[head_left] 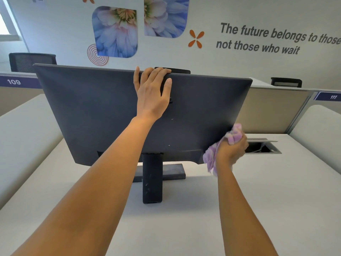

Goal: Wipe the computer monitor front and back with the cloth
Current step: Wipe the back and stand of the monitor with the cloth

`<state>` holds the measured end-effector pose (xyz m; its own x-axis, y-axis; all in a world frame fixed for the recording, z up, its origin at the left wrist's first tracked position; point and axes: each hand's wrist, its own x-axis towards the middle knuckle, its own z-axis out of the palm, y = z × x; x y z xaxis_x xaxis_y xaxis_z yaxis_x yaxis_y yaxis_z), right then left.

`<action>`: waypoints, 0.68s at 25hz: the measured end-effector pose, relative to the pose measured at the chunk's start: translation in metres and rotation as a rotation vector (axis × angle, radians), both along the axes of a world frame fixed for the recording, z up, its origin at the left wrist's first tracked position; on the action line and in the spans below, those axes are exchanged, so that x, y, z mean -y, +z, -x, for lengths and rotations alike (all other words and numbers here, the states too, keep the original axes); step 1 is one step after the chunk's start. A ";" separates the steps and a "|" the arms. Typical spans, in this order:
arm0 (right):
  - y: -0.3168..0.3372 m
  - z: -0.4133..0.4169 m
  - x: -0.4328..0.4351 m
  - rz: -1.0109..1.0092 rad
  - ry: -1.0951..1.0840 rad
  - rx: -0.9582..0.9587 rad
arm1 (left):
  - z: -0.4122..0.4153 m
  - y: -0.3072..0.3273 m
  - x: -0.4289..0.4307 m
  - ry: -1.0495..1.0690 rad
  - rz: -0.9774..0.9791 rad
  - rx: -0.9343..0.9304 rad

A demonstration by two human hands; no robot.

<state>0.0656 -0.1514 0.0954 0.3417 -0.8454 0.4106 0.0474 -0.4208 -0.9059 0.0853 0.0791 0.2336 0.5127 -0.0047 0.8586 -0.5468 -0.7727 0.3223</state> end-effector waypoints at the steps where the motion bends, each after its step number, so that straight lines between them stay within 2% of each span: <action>1: -0.017 0.003 -0.002 -0.071 0.038 -0.085 | 0.000 0.000 0.000 -0.003 -0.003 0.001; 3: -0.051 0.006 -0.011 -0.133 0.140 -0.186 | 0.000 0.001 0.002 -0.008 -0.008 -0.002; 5: -0.064 0.006 -0.024 -0.228 0.137 -0.192 | 0.000 0.001 0.003 -0.004 -0.017 -0.004; 9: -0.044 0.011 -0.069 -0.549 0.068 -0.148 | 0.000 0.000 -0.002 0.003 -0.030 -0.007; 12: -0.032 0.020 -0.102 -0.535 0.118 -0.174 | 0.003 0.001 -0.001 -0.006 -0.034 -0.022; 17: -0.032 0.020 -0.138 -0.670 0.292 -0.148 | 0.006 0.002 -0.003 -0.022 -0.046 -0.043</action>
